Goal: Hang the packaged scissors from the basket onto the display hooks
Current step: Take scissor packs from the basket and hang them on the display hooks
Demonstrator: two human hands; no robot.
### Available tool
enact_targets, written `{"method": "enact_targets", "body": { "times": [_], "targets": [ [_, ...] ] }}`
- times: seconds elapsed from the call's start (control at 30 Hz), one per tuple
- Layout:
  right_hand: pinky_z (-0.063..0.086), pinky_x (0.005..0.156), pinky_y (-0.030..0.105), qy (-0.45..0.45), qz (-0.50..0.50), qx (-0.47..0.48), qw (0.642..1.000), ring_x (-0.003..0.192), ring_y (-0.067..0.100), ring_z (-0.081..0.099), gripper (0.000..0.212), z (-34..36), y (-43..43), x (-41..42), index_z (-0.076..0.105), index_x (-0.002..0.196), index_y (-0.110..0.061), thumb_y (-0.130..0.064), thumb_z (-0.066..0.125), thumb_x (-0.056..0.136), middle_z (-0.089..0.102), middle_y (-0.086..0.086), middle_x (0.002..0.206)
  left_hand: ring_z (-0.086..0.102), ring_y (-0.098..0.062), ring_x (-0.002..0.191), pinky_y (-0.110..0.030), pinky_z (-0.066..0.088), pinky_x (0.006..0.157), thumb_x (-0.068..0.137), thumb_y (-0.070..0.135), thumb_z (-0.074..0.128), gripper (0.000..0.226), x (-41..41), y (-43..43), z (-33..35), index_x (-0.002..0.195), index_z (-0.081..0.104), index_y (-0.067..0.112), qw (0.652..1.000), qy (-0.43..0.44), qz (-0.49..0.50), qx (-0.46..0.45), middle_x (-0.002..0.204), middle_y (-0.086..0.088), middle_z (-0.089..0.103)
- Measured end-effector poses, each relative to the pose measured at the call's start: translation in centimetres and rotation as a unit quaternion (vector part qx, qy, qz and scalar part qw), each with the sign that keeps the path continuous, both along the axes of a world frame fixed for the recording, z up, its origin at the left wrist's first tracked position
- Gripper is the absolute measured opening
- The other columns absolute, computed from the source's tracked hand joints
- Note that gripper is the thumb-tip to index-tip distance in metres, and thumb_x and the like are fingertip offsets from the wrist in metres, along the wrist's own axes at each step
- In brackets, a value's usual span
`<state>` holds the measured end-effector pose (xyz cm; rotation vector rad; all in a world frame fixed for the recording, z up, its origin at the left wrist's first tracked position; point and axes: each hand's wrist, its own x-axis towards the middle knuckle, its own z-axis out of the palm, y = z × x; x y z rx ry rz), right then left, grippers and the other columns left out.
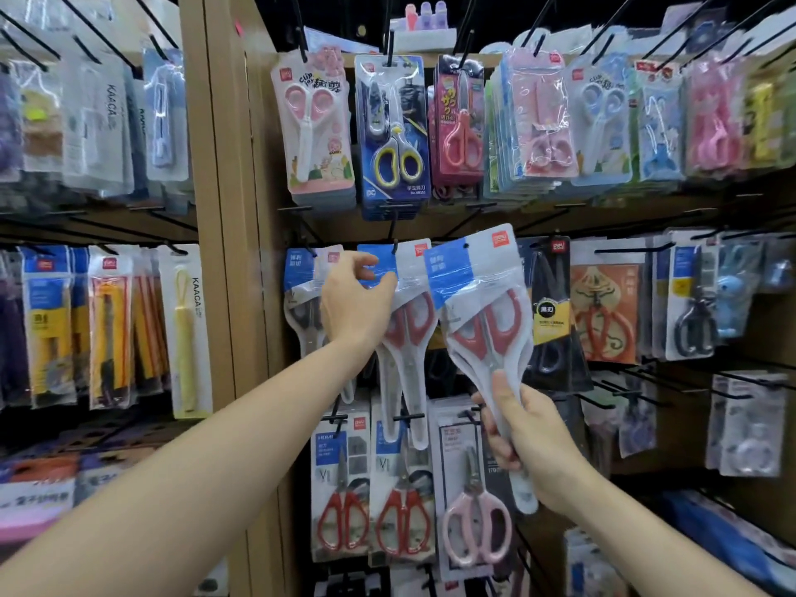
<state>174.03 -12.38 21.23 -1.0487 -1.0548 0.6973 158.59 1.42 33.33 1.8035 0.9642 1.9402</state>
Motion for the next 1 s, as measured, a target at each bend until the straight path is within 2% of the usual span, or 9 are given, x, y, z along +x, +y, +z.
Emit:
{"method": "enact_targets", "body": {
  "times": [0.1,0.17,0.23,0.33,0.4,0.53,0.67,0.83,1.0],
  "targets": [
    [0.023,0.039,0.023,0.007,0.048,-0.03,0.998,0.042,0.014,0.035,0.045,0.2,0.1,-0.2,0.062,0.101,-0.003,-0.042,0.043,0.109,0.052,0.006,0.067,0.065,-0.015,0.107,-0.036,0.051,0.092,0.097,0.039,0.066,0.03,0.2,-1.5,0.4,0.12,0.067,0.021,0.976,-0.025,-0.21,-0.058,0.11,0.005,0.068],
    [0.023,0.04,0.024,0.001,0.063,-0.035,0.997,0.041,0.016,0.038,0.04,0.2,0.2,-0.6,0.061,0.099,-0.001,-0.037,0.044,0.109,0.056,0.007,0.069,0.061,-0.005,0.111,-0.027,0.048,0.092,0.098,0.039,0.068,0.035,0.3,-1.7,0.8,0.127,0.067,0.019,0.967,-0.002,-0.247,-0.061,0.119,0.008,0.066],
    [0.031,0.041,0.026,-0.012,0.054,-0.026,0.998,0.042,0.021,0.045,0.037,0.3,0.0,-1.0,0.061,0.095,-0.001,-0.035,0.051,0.107,0.06,0.01,0.069,0.058,0.0,0.109,-0.022,0.048,0.094,0.095,0.031,0.074,0.03,0.2,-1.4,1.0,0.122,0.069,0.02,0.976,0.015,-0.215,-0.037,0.115,0.013,0.064],
    [0.047,0.044,0.032,-0.014,0.014,-0.001,1.0,0.049,0.027,0.059,0.031,0.6,-0.3,-1.3,0.067,0.097,-0.003,-0.033,0.063,0.101,0.062,0.011,0.067,0.07,-0.017,0.106,-0.039,0.06,0.095,0.094,0.021,0.077,0.012,-0.4,-0.6,1.2,0.106,0.074,0.021,0.976,-0.009,-0.212,-0.049,0.107,0.003,0.073],
    [0.052,0.046,0.033,-0.004,-0.017,0.018,1.0,0.052,0.028,0.063,0.028,1.0,-0.1,-1.4,0.07,0.105,-0.005,-0.032,0.067,0.098,0.066,0.011,0.067,0.072,-0.02,0.104,-0.036,0.062,0.089,0.097,0.013,0.072,0.01,-0.8,-0.5,1.6,0.105,0.074,0.019,0.973,-0.015,-0.222,-0.06,0.103,0.005,0.073],
    [0.054,0.047,0.032,0.014,-0.038,0.051,0.998,0.052,0.027,0.066,0.023,1.8,0.4,-2.4,0.072,0.105,-0.008,-0.03,0.07,0.096,0.071,0.01,0.068,0.073,-0.023,0.102,-0.042,0.063,0.088,0.097,0.011,0.072,0.011,-1.0,-0.2,2.7,0.1,0.075,0.021,0.973,-0.059,-0.213,-0.067,0.104,-0.001,0.074],
    [0.056,0.047,0.033,0.045,-0.031,0.048,0.997,0.053,0.028,0.068,0.023,3.1,1.0,-3.7,0.072,0.101,-0.006,-0.028,0.071,0.096,0.073,0.015,0.073,0.068,-0.011,0.098,-0.043,0.061,0.091,0.095,0.017,0.075,0.01,-0.4,0.1,4.3,0.1,0.075,0.025,0.987,-0.07,-0.126,-0.064,0.096,0.012,0.067],
    [0.059,0.049,0.036,0.051,-0.027,0.045,0.997,0.055,0.029,0.071,0.028,3.8,1.7,-4.1,0.071,0.104,-0.004,-0.03,0.07,0.096,0.072,0.014,0.07,0.063,-0.013,0.108,-0.041,0.057,0.099,0.095,0.02,0.074,0.015,0.3,0.4,5.4,0.109,0.078,0.023,0.996,-0.048,-0.06,-0.043,0.103,0.009,0.065],
    [0.06,0.051,0.037,0.04,-0.019,0.038,0.998,0.056,0.028,0.072,0.023,3.8,1.2,-3.8,0.071,0.103,-0.007,-0.029,0.07,0.096,0.074,0.008,0.068,0.062,-0.017,0.115,-0.045,0.057,0.097,0.094,0.023,0.075,0.01,0.2,1.3,4.9,0.101,0.078,0.029,0.996,-0.059,-0.036,-0.049,0.106,0.009,0.067]
  ]
}}
